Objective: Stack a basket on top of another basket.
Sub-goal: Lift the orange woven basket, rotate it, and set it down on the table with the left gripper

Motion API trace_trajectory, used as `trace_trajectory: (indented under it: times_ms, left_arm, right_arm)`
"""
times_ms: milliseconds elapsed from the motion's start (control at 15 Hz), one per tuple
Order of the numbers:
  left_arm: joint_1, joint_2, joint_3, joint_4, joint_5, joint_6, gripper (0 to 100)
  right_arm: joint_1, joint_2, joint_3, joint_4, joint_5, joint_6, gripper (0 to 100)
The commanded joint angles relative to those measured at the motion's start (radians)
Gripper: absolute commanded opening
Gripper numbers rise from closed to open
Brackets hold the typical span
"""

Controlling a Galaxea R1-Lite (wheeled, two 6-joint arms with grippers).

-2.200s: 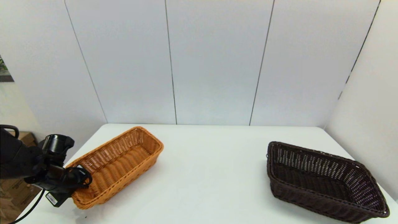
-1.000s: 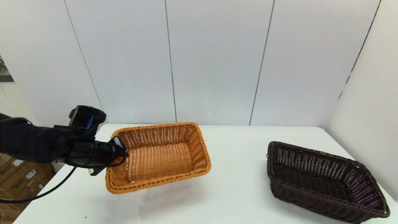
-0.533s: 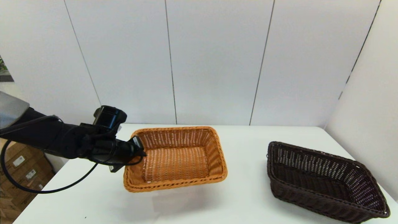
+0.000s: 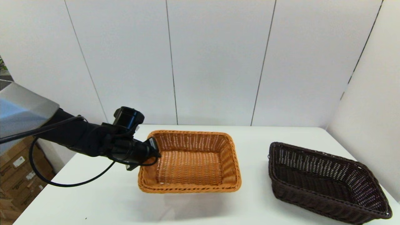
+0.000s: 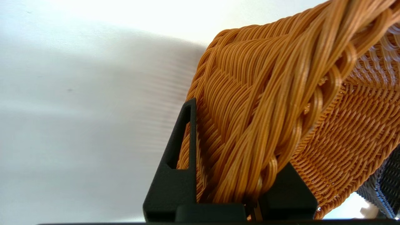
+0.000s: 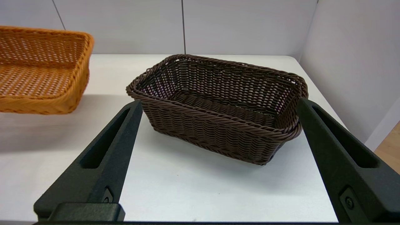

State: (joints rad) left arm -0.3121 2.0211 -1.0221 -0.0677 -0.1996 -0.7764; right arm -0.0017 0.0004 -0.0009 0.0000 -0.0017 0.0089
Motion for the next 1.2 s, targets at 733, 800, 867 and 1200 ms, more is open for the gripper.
trace_trajectory:
  times_ms: [733,800,867,1200]
  left_arm:
    - [-0.038,0.074,-0.061,0.025,-0.083,-0.003,0]
    - [-0.038,0.082,-0.064,0.029,-0.083,-0.003,0]
    - [-0.038,0.090,-0.065,0.035,-0.083,-0.004,0]
    - [-0.038,0.127,-0.150,0.181,-0.080,-0.018,0]
  right_arm:
    - [0.000,0.000,-0.001,0.000,0.000,0.000,100]
    - [0.000,0.000,-0.001,0.000,0.000,0.000,100]
    - [0.000,0.000,0.001,0.000,0.000,0.000,100]
    - [0.000,0.000,-0.001,0.000,0.000,0.000,100]
